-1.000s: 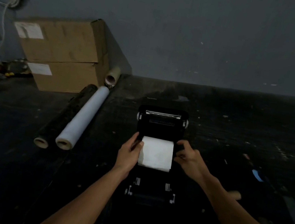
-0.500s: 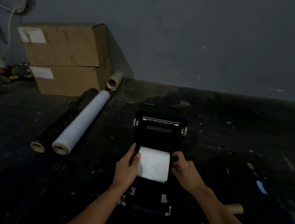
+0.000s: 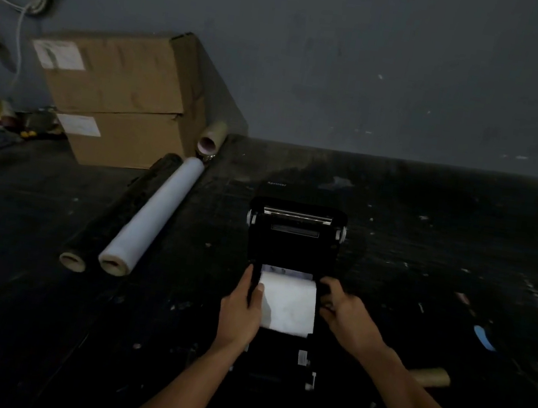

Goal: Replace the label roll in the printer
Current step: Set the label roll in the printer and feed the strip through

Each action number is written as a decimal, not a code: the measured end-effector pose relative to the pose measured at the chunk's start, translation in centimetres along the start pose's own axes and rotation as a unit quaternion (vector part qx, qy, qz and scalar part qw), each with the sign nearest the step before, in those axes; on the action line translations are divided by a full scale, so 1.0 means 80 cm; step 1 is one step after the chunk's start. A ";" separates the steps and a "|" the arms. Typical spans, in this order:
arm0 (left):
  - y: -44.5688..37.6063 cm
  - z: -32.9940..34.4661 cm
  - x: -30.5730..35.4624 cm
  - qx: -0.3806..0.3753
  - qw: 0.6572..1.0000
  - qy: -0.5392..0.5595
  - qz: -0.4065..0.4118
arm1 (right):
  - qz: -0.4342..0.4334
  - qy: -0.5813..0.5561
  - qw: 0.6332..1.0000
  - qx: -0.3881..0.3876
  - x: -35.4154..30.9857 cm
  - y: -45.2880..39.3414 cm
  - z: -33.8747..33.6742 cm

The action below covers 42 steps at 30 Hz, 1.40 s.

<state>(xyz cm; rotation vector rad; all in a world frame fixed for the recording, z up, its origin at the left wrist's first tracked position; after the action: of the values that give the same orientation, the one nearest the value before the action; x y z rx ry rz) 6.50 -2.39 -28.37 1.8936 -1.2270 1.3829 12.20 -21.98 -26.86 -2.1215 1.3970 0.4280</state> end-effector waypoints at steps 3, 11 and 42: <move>-0.005 0.002 0.003 0.016 1.000 -0.020 0.014 | -0.015 0.010 1.000 0.026 -0.001 -0.013 -0.006; -0.020 0.014 0.008 -0.019 0.999 -0.027 -0.003 | 0.057 -0.053 0.992 0.100 0.022 -0.021 -0.016; -0.005 0.004 -0.019 -0.105 0.992 -0.069 -0.030 | 0.173 -0.119 0.978 0.003 0.028 0.037 0.020</move>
<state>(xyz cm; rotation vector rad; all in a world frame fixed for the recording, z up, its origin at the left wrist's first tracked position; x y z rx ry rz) 6.88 -1.92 -29.82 1.8860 -1.3135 1.0613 10.48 -23.56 -30.14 -1.7528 1.6196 0.7850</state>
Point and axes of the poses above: each hand's wrist, its own y-axis away from the middle knuckle, its own z-axis out of the palm, x = y × z, the point moved 10 cm from there along -y, towards the middle knuckle, and after that the axes turned 9 degrees about x, right-handed, at the moved point
